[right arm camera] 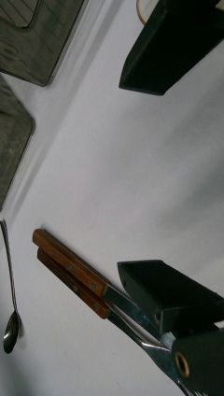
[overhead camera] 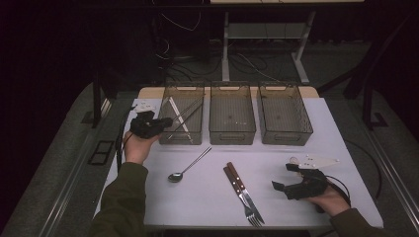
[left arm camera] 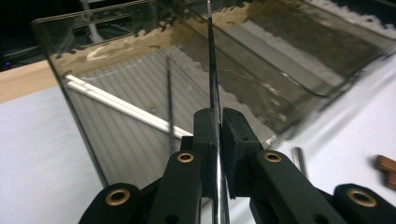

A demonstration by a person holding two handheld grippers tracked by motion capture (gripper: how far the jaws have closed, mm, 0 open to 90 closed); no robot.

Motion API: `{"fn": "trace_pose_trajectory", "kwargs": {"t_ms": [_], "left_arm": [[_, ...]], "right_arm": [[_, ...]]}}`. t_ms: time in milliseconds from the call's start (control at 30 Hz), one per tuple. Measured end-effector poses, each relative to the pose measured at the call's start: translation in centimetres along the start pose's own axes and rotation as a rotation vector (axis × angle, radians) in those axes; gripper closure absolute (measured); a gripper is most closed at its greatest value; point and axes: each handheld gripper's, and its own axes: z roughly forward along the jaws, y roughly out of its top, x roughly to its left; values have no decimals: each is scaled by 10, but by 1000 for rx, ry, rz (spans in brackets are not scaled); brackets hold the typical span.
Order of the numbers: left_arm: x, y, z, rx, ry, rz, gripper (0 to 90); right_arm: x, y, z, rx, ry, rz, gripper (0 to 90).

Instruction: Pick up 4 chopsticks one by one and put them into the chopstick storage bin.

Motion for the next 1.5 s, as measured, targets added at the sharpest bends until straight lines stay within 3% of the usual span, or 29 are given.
{"fn": "trace_pose_trajectory", "kwargs": {"t_ms": [433, 833, 1200, 1500], "left_arm": [[17, 13, 32, 89, 73, -58, 841], [22, 16, 53, 194, 129, -58, 840], [17, 14, 61, 238, 136, -35, 836], [17, 13, 61, 226, 106, -37, 768]], "right_arm": [[0, 0, 0, -1, 3, 2, 102], [-1, 0, 0, -3, 5, 1, 102], [-1, -1, -1, -4, 4, 0, 103], [-1, -1, -1, -4, 4, 0, 102]]}}
